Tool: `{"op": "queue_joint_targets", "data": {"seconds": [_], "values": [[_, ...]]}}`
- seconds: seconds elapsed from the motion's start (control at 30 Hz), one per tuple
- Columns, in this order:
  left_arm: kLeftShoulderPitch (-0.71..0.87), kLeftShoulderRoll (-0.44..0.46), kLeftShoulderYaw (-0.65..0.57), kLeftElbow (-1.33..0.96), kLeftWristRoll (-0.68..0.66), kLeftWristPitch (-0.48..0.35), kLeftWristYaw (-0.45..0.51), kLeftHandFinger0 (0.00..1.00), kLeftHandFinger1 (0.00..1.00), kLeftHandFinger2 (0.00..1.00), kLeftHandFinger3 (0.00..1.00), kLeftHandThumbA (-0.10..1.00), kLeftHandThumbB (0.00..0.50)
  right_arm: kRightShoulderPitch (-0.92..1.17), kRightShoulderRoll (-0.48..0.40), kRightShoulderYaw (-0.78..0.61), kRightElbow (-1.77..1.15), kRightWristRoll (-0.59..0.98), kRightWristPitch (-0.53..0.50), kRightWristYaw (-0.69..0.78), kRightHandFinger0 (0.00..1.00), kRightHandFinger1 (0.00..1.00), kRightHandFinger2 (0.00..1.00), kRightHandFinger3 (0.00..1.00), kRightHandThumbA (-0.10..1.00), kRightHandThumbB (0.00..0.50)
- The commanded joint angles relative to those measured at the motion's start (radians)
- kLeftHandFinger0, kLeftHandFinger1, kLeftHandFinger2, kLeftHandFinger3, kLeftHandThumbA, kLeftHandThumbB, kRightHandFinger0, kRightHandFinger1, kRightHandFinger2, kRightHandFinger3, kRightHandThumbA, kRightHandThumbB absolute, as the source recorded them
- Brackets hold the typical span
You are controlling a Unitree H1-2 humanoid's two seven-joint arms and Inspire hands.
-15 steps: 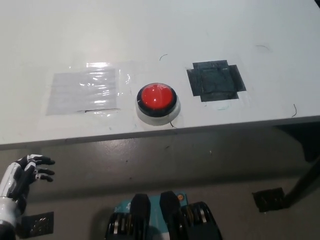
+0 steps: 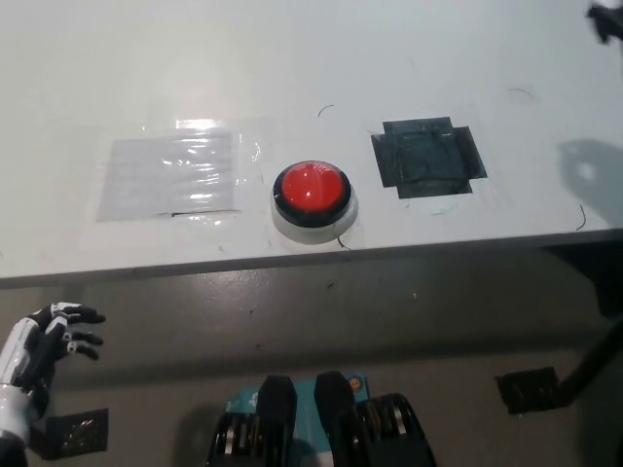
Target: The robot uses its right hand to make a fist and press the red button kept in the middle of the desk
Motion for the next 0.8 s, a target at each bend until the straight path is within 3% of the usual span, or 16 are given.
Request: {"op": "queue_joint_targets", "data": {"seconds": [0.0,0.1,0.13,0.2,0.3,0.4,0.43,0.5,0.57,0.67,0.77], "values": [[-0.008,0.021,0.01,-0.01,-0.033,-0.024,-0.027,0.25,0.29,0.38,0.5,0.62,0.083,-0.112,0.024,0.033,0.051,-0.031,-0.066,0.015,0.0,0.19,0.41,0.3,0.53,0.157],[-0.007,0.021,0.006,-0.018,-0.016,-0.008,-0.014,0.24,0.28,0.37,0.5,0.63,0.077,-0.142,0.056,0.055,0.108,-0.036,-0.097,0.025,0.0,0.23,0.46,0.29,0.53,0.192],[-0.007,0.024,0.004,-0.019,-0.01,-0.006,-0.014,0.3,0.33,0.41,0.53,0.64,0.069,-0.145,0.065,0.072,0.095,-0.047,-0.094,0.027,0.0,0.22,0.44,0.28,0.56,0.199],[-0.006,0.024,0.003,-0.023,-0.009,-0.006,-0.016,0.3,0.34,0.43,0.55,0.66,0.077,-0.159,0.082,0.104,0.084,-0.063,-0.086,0.035,0.0,0.2,0.42,0.26,0.58,0.181],[-0.01,0.017,0.006,-0.014,-0.015,-0.011,-0.013,0.3,0.33,0.41,0.53,0.64,0.088,-0.187,0.137,0.137,0.075,-0.059,-0.053,0.03,0.0,0.12,0.34,0.24,0.53,0.168],[-0.012,0.011,0.008,-0.012,-0.026,-0.014,-0.017,0.23,0.27,0.36,0.5,0.62,0.078,-0.197,0.163,0.169,0.082,-0.084,-0.045,0.027,0.0,0.12,0.34,0.25,0.55,0.172],[-0.014,0.012,0.005,0.005,-0.034,-0.04,-0.035,0.33,0.34,0.42,0.53,0.62,0.064,-0.204,0.192,0.186,0.11,-0.084,-0.062,0.036,0.0,0.12,0.35,0.25,0.54,0.16],[-0.013,0.01,0.005,0.001,-0.031,-0.034,-0.027,0.29,0.31,0.38,0.51,0.62,0.09,-0.211,0.221,0.208,0.141,-0.097,-0.074,0.033,0.0,0.12,0.36,0.27,0.55,0.162],[-0.013,0.015,-0.003,-0.003,-0.013,-0.036,-0.021,0.34,0.36,0.44,0.53,0.65,0.083,-0.216,0.244,0.231,0.176,-0.109,-0.09,0.041,0.0,0.12,0.35,0.27,0.57,0.166],[-0.018,0.013,-0.004,-0.001,-0.016,-0.036,-0.02,0.3,0.33,0.42,0.52,0.64,0.086,-0.217,0.263,0.253,0.215,-0.122,-0.123,0.056,0.0,0.1,0.34,0.25,0.57,0.145],[-0.016,0.007,0.003,-0.005,-0.031,-0.025,-0.018,0.24,0.28,0.37,0.5,0.63,0.106,-0.204,0.313,0.26,0.28,-0.107,-0.178,0.081,0.0,0.08,0.32,0.26,0.5,0.124]]}}
